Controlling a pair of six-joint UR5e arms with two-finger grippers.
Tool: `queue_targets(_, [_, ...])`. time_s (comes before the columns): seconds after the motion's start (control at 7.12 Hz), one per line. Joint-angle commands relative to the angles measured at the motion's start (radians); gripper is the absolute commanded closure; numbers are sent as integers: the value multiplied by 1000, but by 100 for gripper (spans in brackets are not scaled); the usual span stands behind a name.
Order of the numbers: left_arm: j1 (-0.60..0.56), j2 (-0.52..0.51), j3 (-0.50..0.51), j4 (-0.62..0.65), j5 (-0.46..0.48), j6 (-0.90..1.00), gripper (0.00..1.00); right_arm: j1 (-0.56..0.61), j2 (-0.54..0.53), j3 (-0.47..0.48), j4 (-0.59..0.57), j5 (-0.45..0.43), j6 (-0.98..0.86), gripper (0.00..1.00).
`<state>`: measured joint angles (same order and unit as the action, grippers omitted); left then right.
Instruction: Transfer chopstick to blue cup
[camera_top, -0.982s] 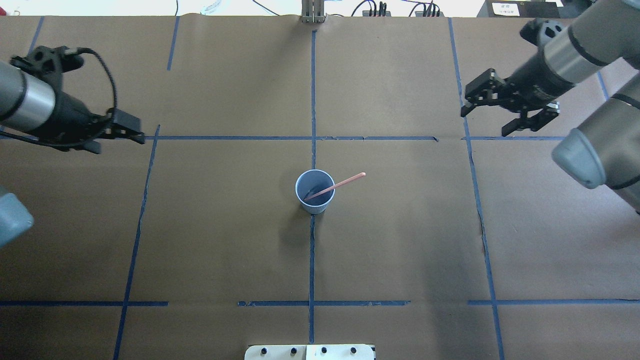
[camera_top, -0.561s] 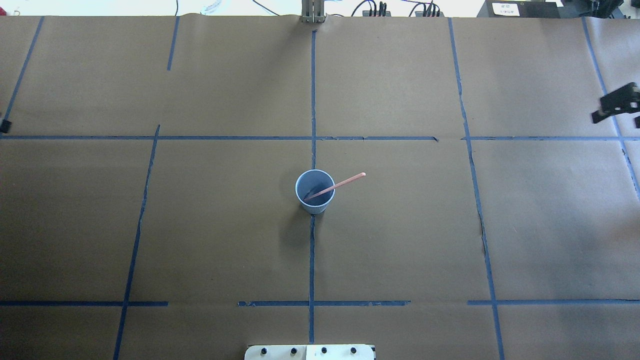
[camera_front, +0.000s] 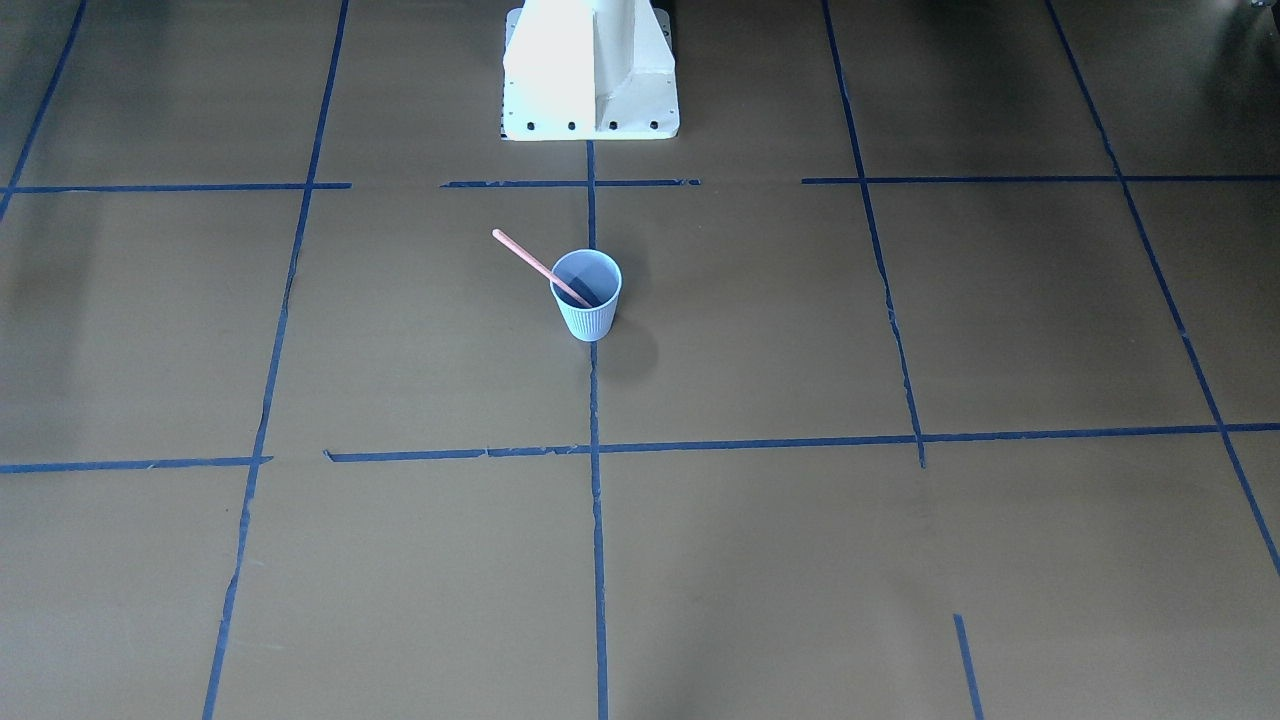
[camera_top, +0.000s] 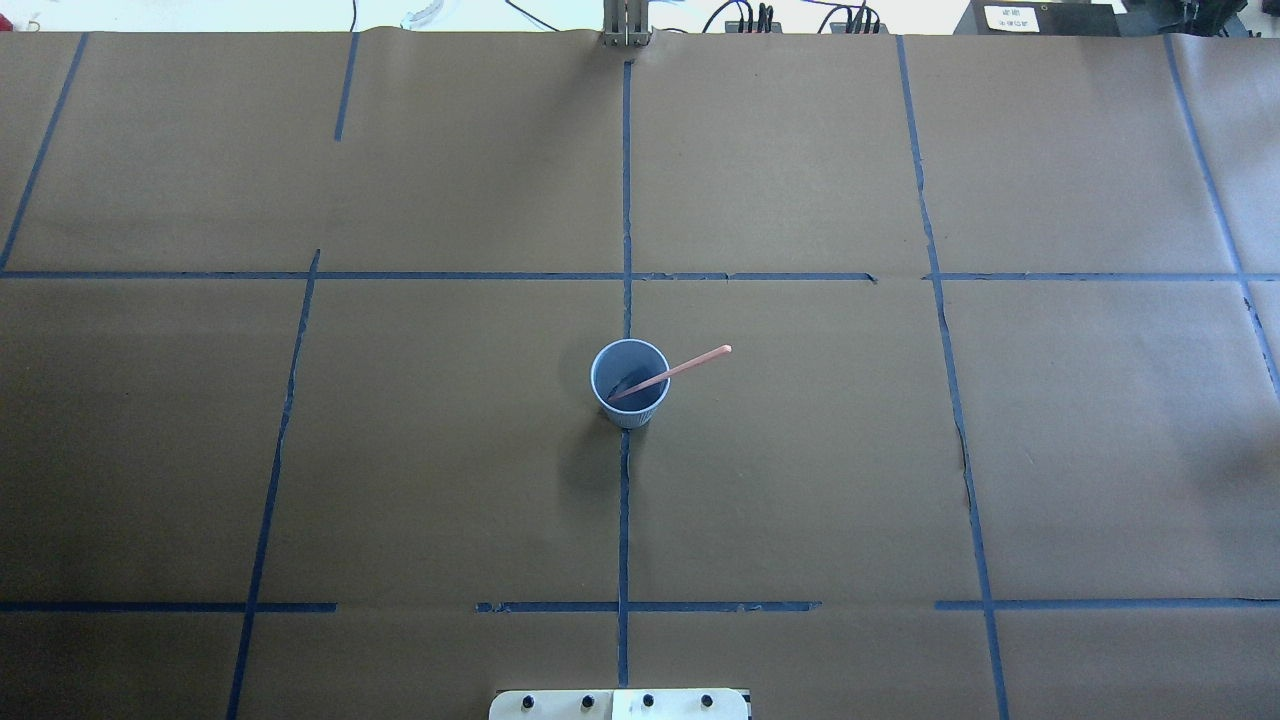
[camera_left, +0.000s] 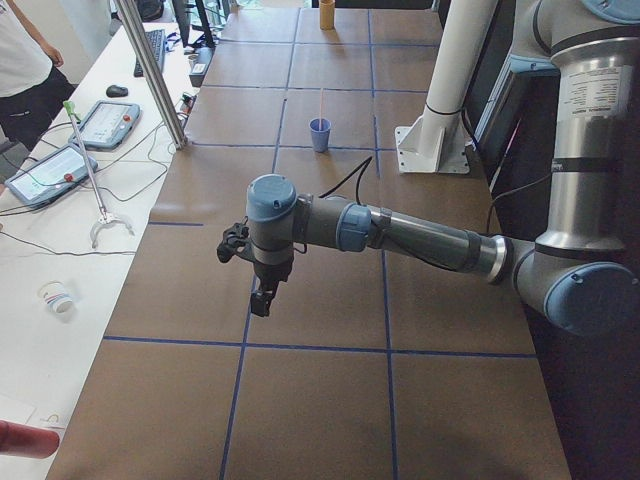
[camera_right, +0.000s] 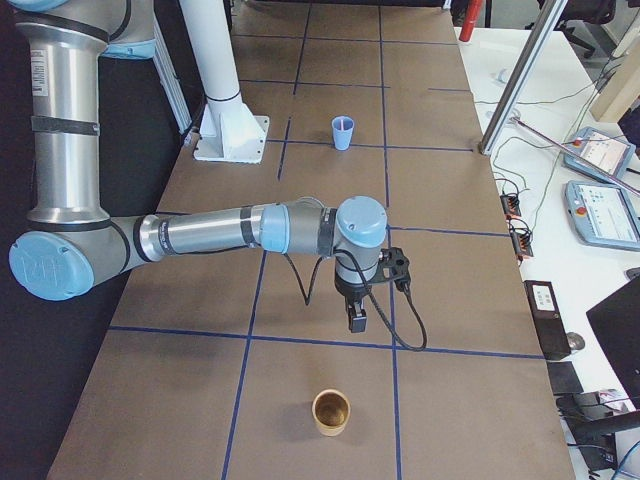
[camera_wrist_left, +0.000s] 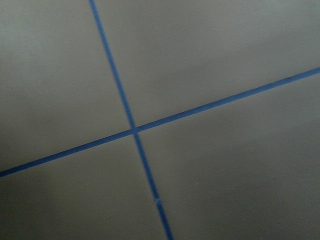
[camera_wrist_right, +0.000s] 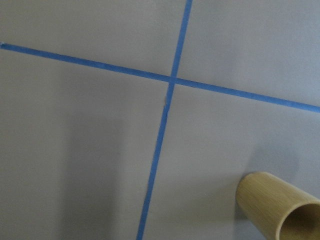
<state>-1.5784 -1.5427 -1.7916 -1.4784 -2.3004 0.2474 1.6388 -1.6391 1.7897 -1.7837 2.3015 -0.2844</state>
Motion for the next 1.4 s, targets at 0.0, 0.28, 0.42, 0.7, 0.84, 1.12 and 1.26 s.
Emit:
queue_targets(0.0, [-12,-4,58,4,-81,11,0,36,-18,-29,-6,12,-42,0])
queue_targets(0.28, [-11,33,21,-3,-62,-8,0,35,-13,-29,-5,6,-29,0])
queue_targets(0.42, [-12,45,20,-19,-77,1,0,35,-12,-29,-6,6,-27,0])
queue_targets(0.7, [-12,46,21,-39,-61,-5,0,35,-10,-30,-6,6,-27,0])
queue_targets(0.84, [-12,47,24,-34,-59,-5,0,35,-10,-30,-6,7,-27,0])
queue_targets(1.12, [-11,46,23,-31,-59,-5,0,35,-10,-30,-6,6,-27,0])
queue_targets(1.26, [-11,46,21,-31,-59,-5,0,35,-10,-30,-6,6,-27,0])
